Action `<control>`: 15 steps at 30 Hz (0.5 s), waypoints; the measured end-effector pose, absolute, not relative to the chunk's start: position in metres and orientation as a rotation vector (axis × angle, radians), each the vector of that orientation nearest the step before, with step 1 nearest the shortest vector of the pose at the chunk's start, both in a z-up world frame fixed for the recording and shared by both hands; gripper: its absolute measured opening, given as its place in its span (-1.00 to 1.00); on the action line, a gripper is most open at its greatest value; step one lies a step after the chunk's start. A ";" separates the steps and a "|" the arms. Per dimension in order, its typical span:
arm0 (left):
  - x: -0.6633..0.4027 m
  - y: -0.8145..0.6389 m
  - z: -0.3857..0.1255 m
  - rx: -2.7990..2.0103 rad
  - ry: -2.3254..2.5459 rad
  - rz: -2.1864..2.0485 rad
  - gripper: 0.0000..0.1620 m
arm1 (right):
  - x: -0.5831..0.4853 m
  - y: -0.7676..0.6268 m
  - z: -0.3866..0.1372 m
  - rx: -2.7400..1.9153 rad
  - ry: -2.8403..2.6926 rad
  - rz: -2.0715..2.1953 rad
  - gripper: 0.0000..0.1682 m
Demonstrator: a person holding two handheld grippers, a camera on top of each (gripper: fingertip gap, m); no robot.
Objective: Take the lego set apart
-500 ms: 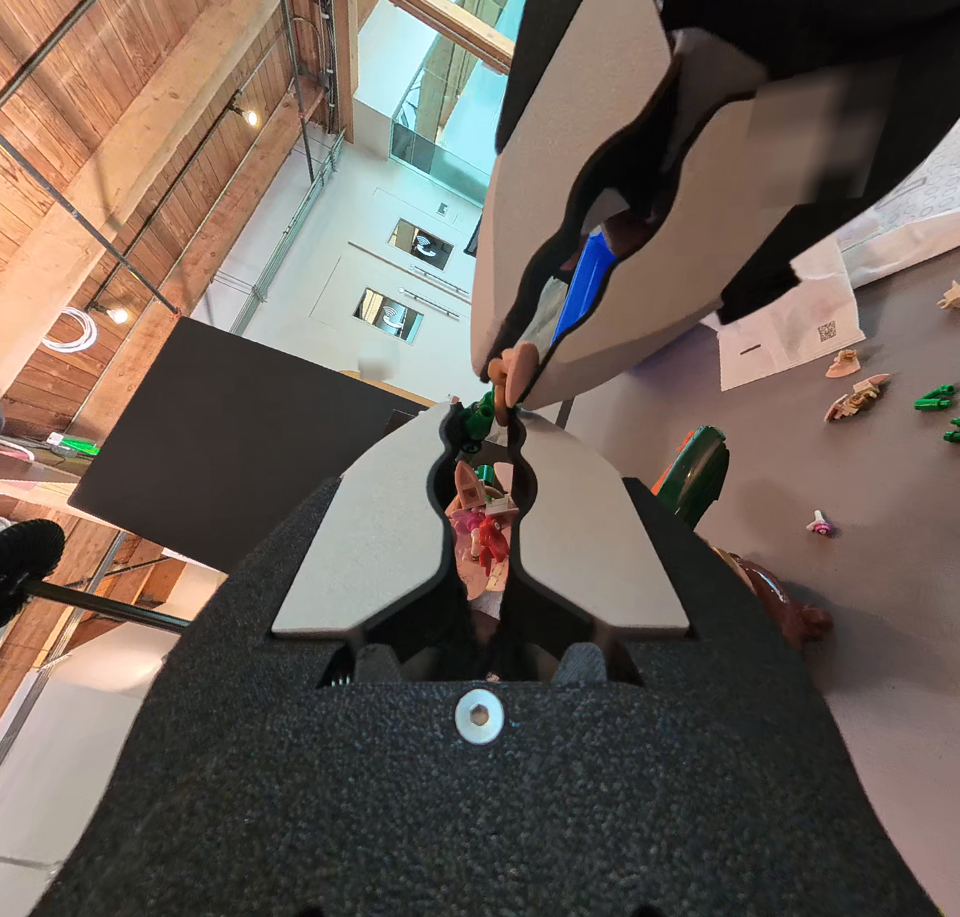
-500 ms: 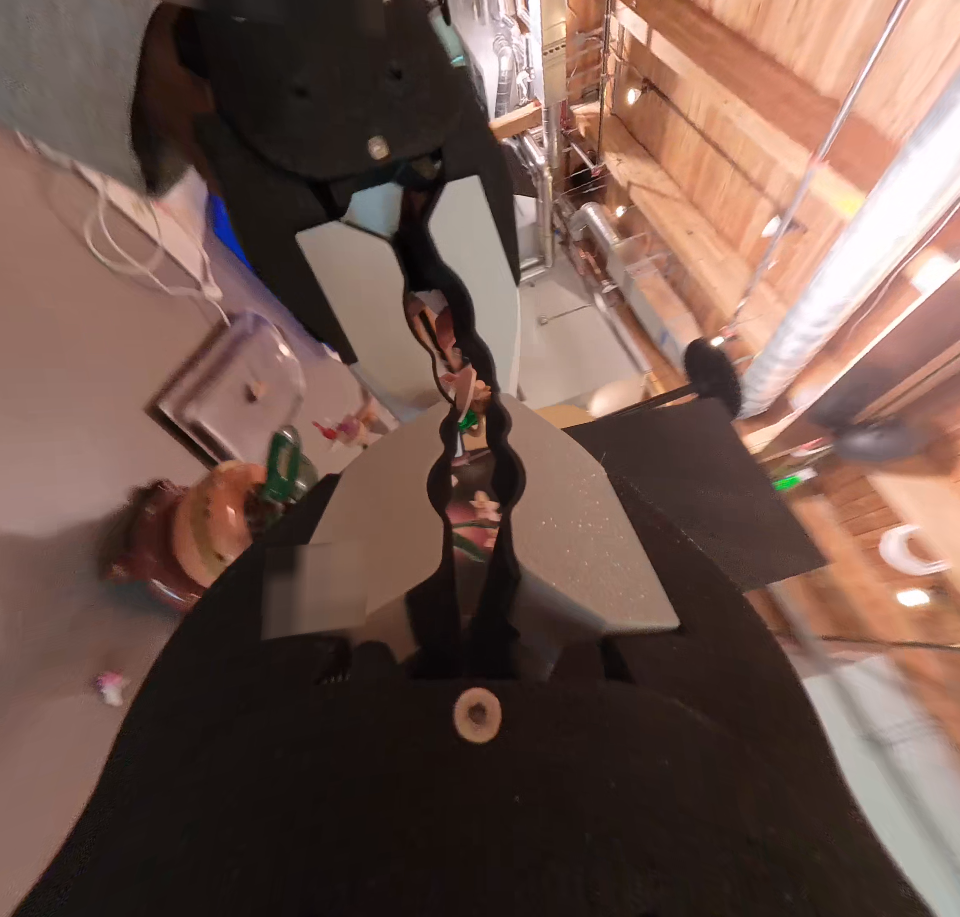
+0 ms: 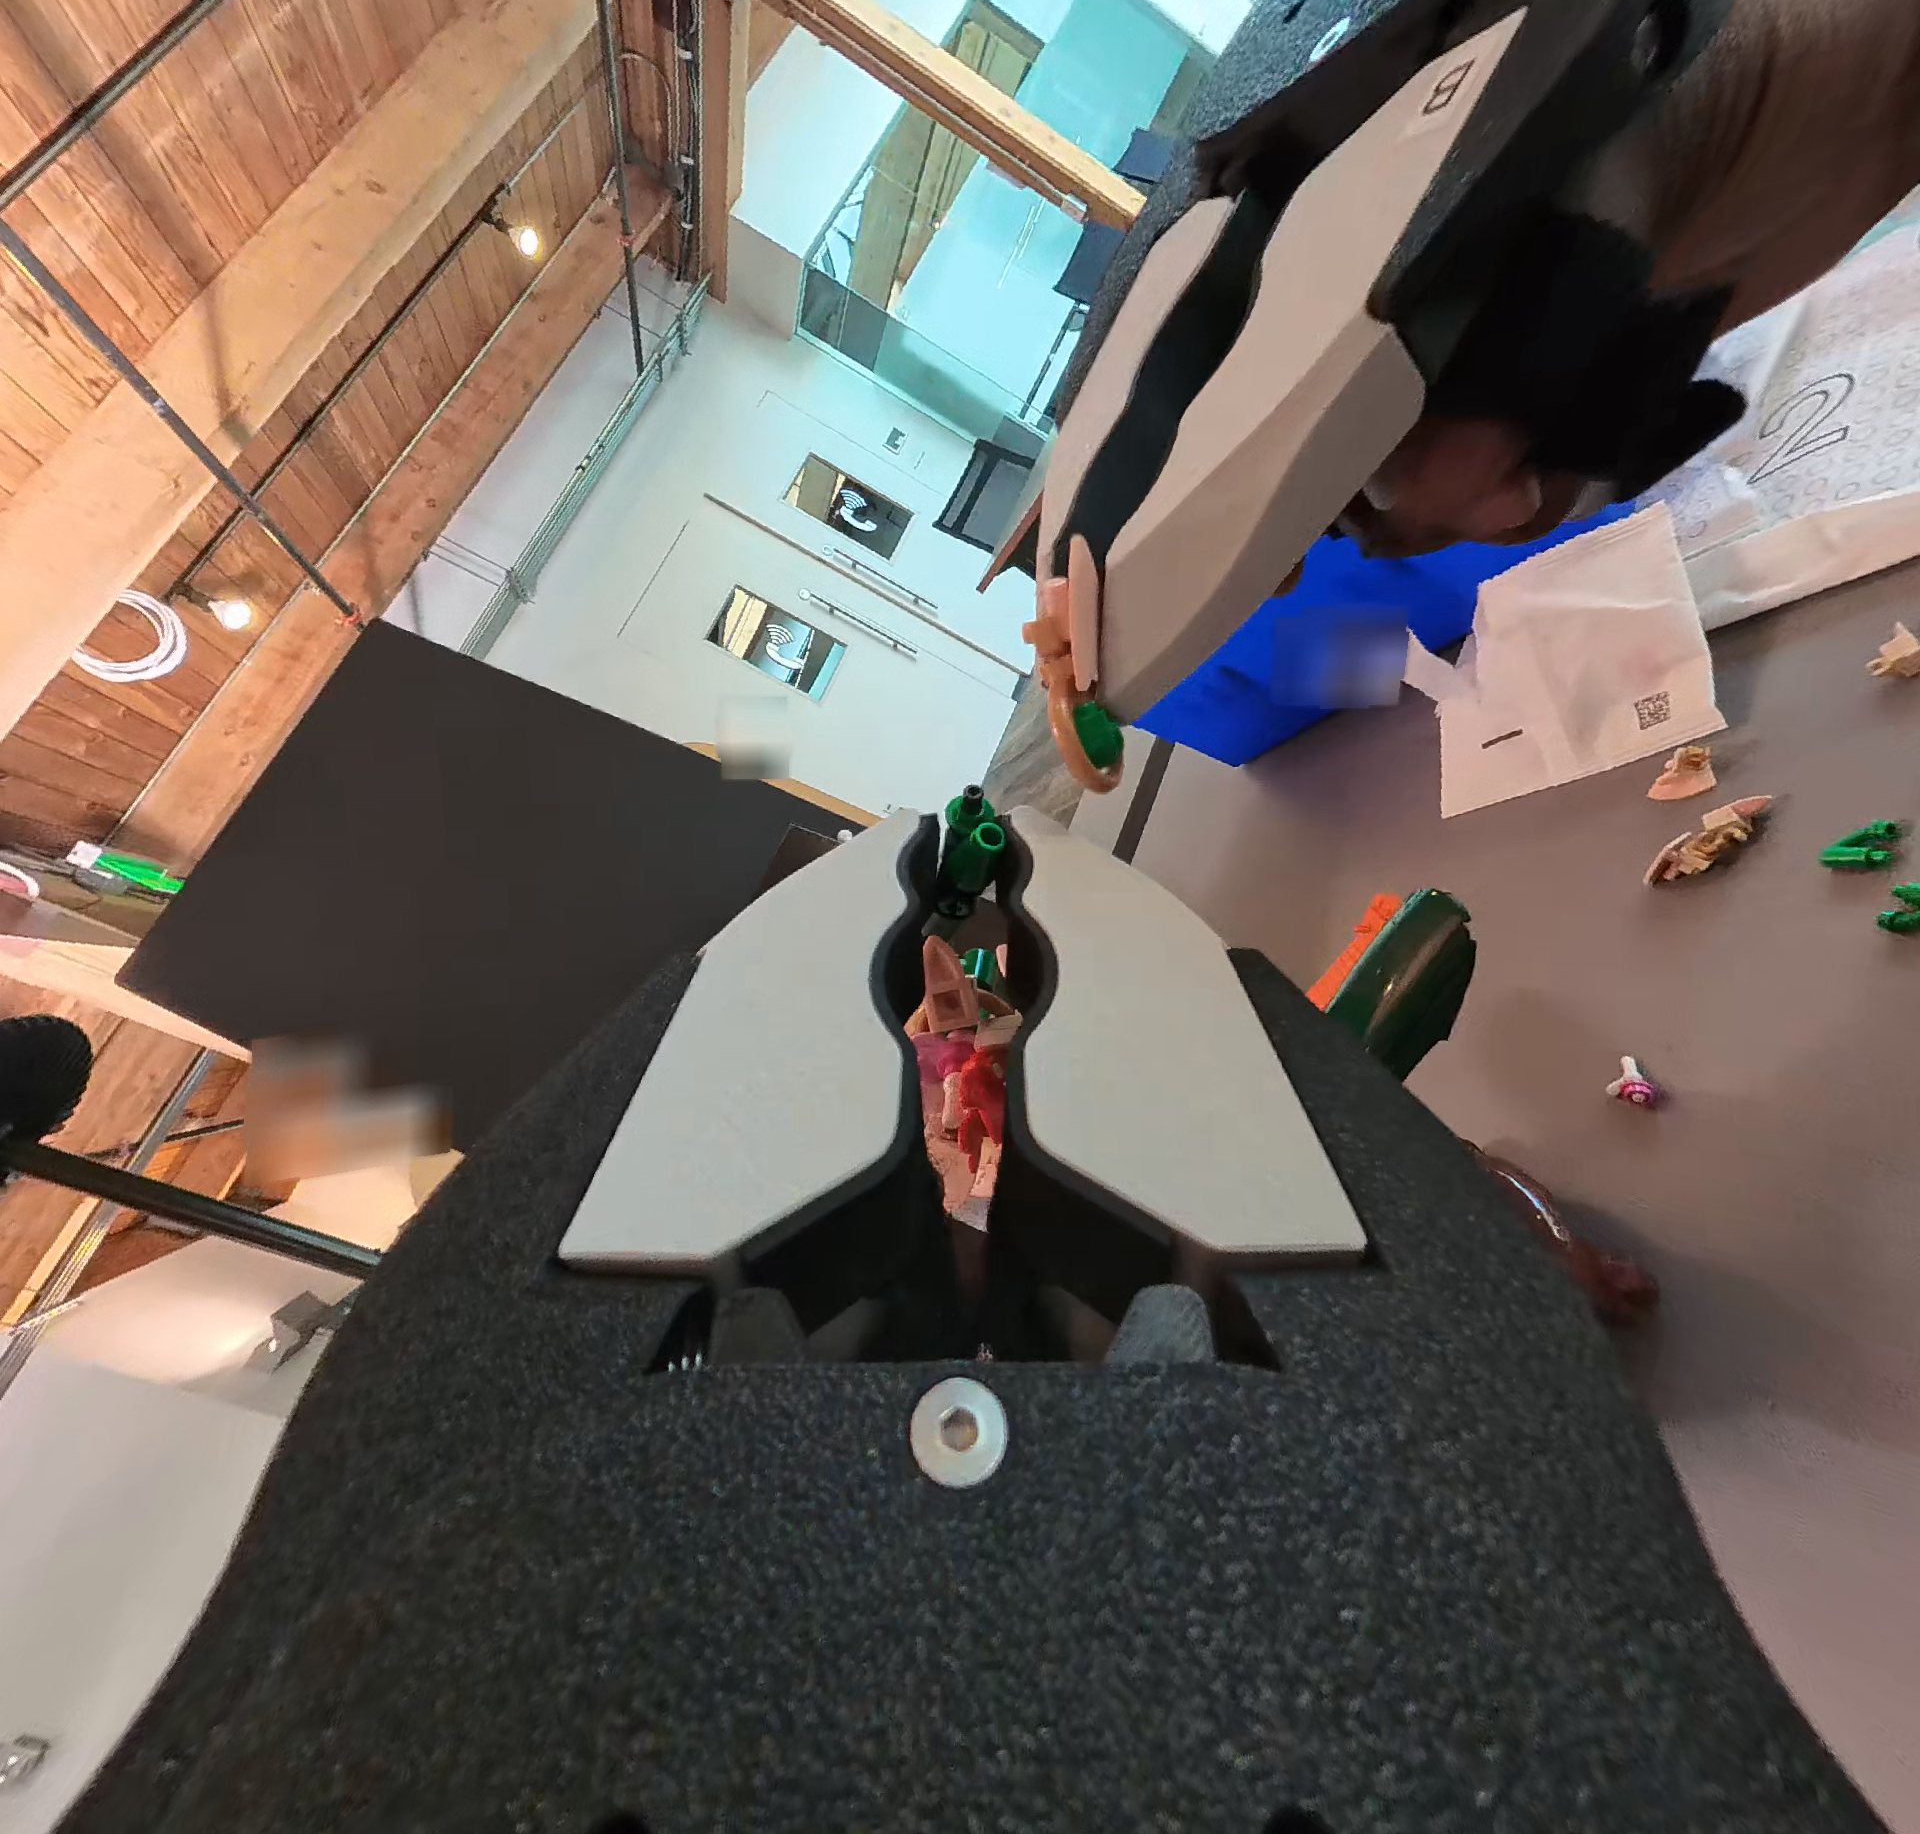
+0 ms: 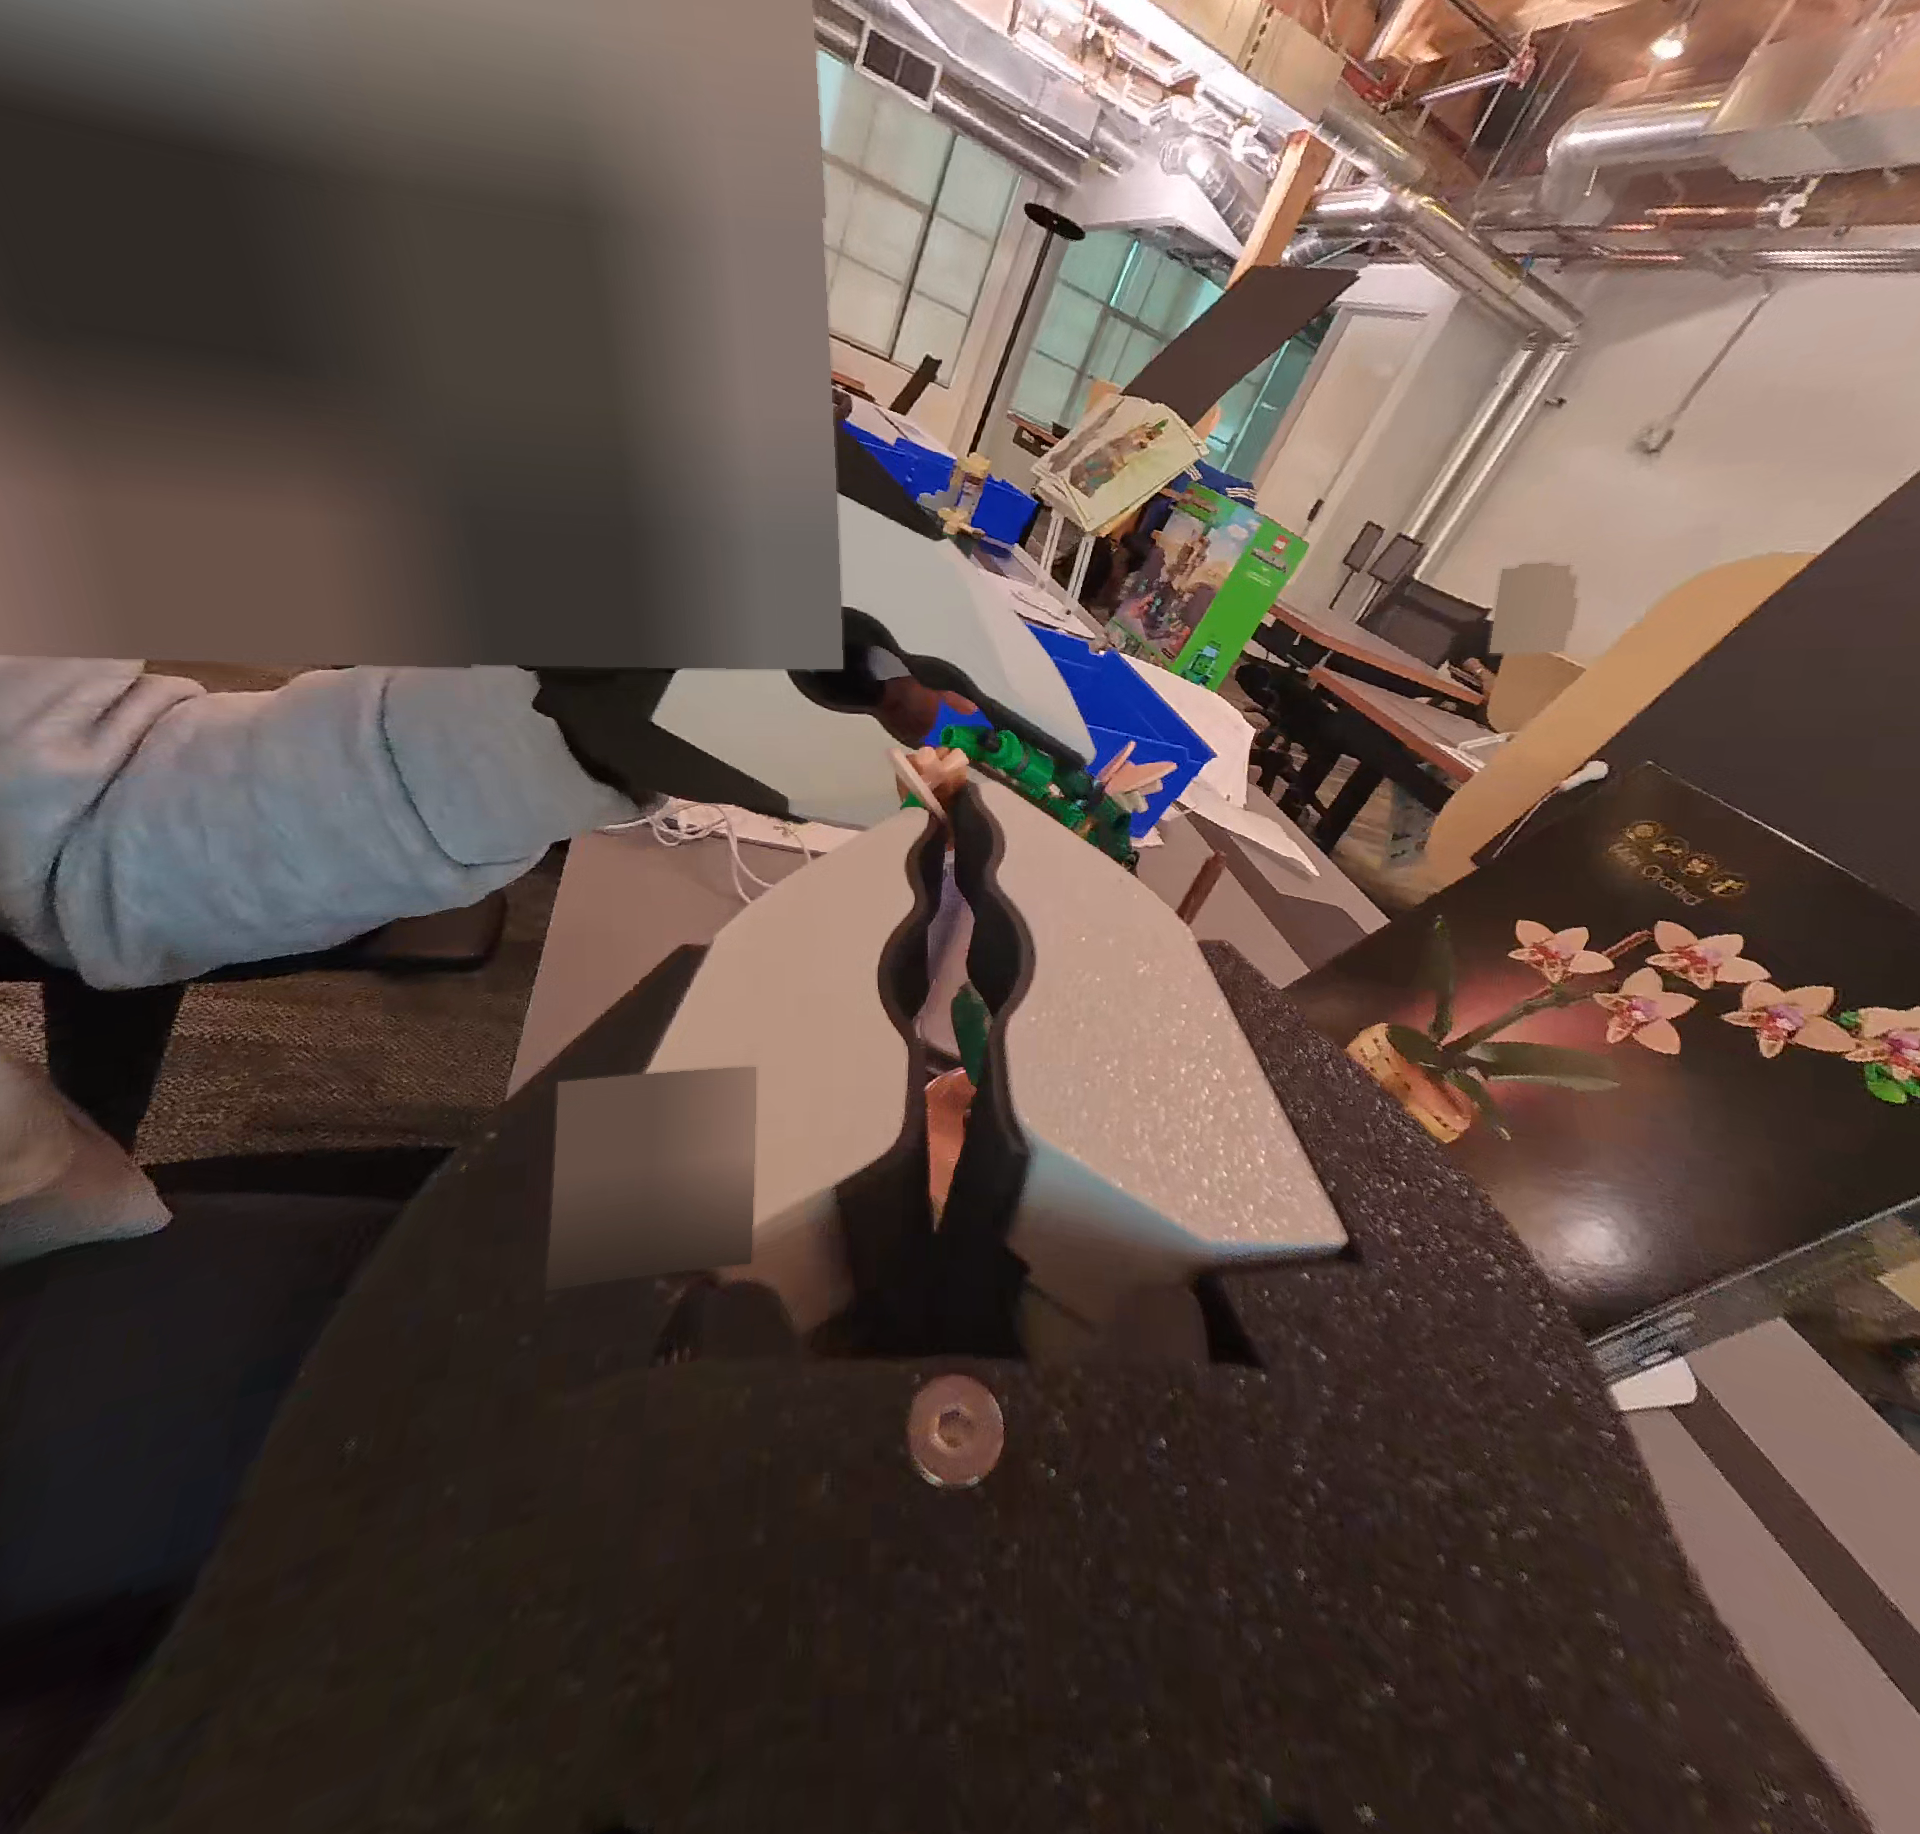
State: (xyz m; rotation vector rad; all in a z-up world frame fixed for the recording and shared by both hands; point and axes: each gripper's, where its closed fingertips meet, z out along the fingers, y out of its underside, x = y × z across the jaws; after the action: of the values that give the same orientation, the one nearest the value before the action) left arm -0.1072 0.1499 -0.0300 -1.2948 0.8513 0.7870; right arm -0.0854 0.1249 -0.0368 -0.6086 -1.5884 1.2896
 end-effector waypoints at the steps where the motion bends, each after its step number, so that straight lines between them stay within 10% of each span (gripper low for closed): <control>1: -0.108 0.150 -0.030 -1.293 0.850 0.791 -0.88 | -0.085 0.126 -0.037 -0.616 -1.584 1.287 -0.98; 15: -0.106 0.148 -0.030 -1.286 0.864 0.816 -0.64 | -0.072 0.147 -0.045 -0.762 -1.481 1.348 -0.98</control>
State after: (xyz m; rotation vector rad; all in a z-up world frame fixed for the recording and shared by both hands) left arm -0.1062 0.1484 -0.0299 -1.2858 0.8642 0.8162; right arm -0.0716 0.1466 -0.0449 -0.7620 -1.4812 1.3481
